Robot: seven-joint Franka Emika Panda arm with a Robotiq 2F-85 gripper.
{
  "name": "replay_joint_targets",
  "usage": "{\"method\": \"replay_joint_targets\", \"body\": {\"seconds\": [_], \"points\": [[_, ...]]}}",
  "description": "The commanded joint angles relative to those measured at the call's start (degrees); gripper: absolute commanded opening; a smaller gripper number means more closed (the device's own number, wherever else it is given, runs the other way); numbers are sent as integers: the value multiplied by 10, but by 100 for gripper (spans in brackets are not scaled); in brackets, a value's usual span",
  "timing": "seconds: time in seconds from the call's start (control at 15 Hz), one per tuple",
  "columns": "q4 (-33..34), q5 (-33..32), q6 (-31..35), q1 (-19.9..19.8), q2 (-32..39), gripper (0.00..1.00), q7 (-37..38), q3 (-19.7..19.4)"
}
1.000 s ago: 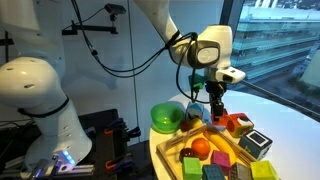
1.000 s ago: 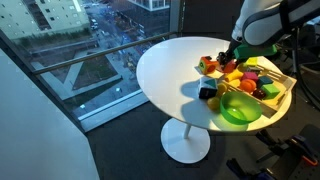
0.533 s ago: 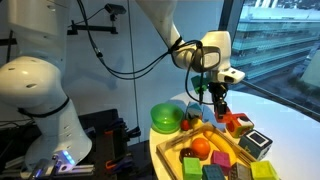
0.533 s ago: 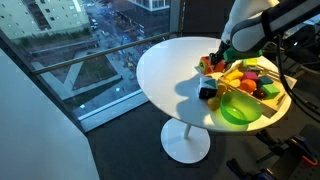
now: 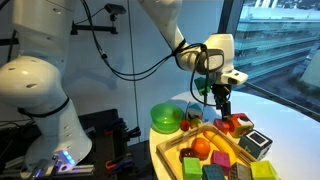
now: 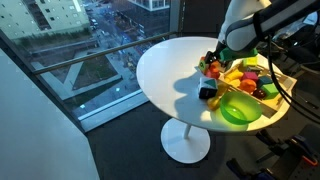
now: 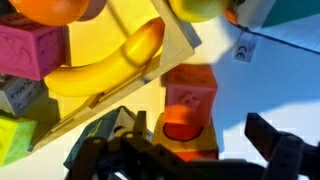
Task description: Put the orange block on the table
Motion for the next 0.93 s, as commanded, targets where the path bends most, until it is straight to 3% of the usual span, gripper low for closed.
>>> {"method": "replay_joint_targets", "body": {"seconds": [0.0, 0.53, 0.87], "points": [[23, 55, -79, -23, -18, 100, -63, 30], [68, 137, -269, -67, -63, 100, -238, 74], [100, 121, -390, -65, -94, 100, -258, 71]]}}
